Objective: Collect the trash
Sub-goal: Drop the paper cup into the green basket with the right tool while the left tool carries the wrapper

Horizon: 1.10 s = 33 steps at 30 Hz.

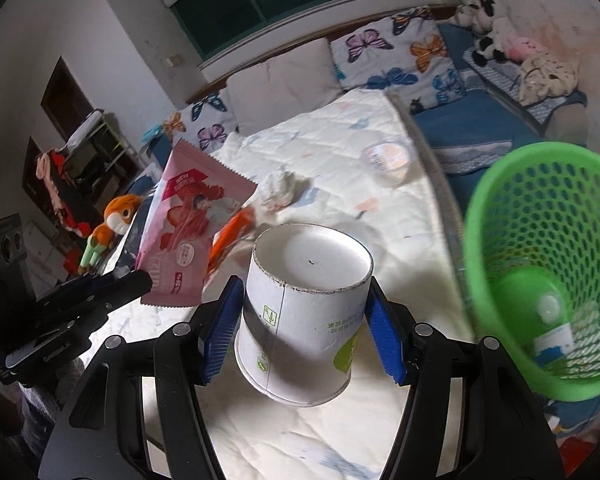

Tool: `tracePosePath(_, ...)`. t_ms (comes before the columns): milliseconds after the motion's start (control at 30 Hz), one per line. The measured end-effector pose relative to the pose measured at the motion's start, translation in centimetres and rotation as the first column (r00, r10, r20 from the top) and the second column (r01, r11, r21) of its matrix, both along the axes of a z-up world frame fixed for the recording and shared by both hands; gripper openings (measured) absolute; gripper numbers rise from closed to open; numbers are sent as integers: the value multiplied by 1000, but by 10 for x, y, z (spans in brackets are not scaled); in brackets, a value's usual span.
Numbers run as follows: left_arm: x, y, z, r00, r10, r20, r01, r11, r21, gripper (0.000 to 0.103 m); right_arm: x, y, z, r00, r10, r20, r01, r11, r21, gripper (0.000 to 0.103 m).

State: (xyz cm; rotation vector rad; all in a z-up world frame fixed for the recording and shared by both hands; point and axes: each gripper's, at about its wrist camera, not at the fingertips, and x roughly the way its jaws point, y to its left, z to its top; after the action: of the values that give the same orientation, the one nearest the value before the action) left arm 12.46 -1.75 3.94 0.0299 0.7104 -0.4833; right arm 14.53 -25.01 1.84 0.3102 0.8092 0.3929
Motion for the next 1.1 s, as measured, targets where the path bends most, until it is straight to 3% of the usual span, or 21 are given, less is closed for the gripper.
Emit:
tracePosePath(733,15,-97,3,988,-155,-23,154,988,-18,18,-5,-110,-6,968,-249,20,250,965,-79,61)
tracePosePath(1100,25,-143,2,977,-211,-38,210,977,-28,18,4,-148,-34,941,-337,-20,330,932,-148,61)
